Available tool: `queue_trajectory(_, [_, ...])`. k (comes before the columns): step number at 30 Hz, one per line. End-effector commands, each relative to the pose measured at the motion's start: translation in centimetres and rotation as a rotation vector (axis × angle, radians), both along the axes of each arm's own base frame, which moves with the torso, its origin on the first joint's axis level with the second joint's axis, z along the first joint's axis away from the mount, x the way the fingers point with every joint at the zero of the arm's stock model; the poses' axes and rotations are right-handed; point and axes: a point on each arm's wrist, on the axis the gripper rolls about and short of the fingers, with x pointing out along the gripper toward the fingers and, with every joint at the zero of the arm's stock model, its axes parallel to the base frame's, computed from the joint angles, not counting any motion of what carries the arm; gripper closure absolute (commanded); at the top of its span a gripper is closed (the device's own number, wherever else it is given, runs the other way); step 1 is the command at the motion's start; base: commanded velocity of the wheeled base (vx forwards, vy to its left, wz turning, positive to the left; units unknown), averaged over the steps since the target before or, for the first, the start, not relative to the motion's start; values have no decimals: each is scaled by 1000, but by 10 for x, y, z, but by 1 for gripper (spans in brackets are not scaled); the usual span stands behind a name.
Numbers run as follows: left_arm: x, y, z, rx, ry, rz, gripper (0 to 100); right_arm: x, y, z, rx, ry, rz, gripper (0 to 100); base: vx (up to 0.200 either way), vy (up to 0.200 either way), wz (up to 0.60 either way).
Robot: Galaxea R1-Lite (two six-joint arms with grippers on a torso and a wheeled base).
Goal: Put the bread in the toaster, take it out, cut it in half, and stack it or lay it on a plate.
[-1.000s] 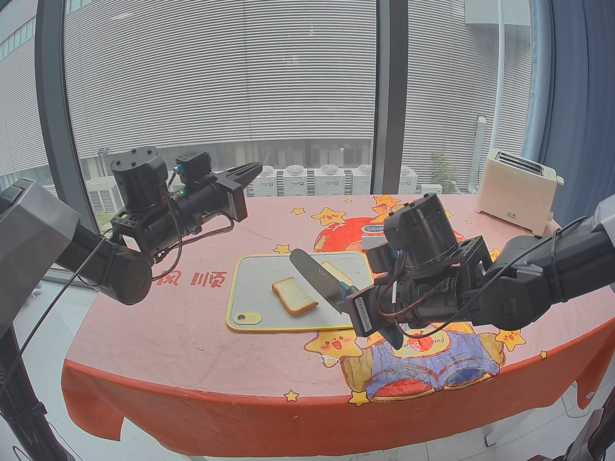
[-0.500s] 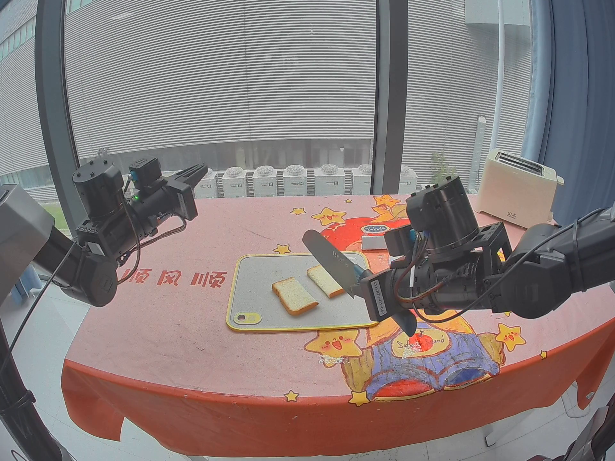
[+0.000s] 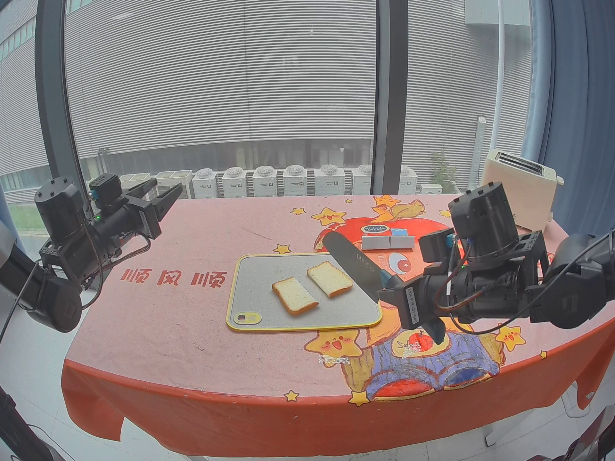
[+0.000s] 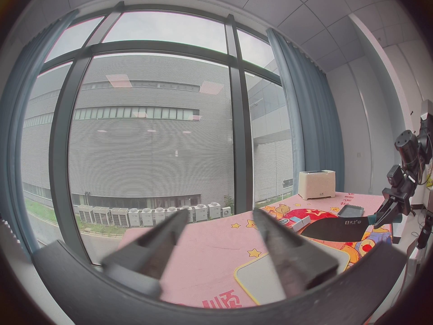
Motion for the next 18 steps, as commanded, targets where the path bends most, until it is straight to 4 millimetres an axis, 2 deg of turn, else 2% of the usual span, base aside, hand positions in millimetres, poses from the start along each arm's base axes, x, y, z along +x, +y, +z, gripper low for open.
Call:
queue_trajectory(1, [-15,5,14,-8,-51,15,0,-10,-16,0,34,-33,-13,100,0,0,0])
queue_trajectory(3, [-15,7,20,-6,-100,25,0,-13,-21,0,83,-65,4,100,0,0,0])
queue_trajectory(4, [-15,19,22,-2,-144,56,0,-16,-23,-2,113,-88,16,100,0,0,0])
queue_trajectory(6, [-16,28,24,0,-180,82,0,-18,-28,-8,121,-100,7,100,0,0,0])
queue_trajectory(10, [-23,28,25,-8,-229,81,0,-22,-38,-17,128,-129,-7,100,0,0,0])
queue_trajectory(14, [-33,33,20,-8,-218,103,0,-21,-35,-13,168,-183,-1,100,0,0,0])
queue_trajectory(18, [-46,36,20,-8,-228,113,0,-22,-34,-19,166,-186,7,100,0,0,0])
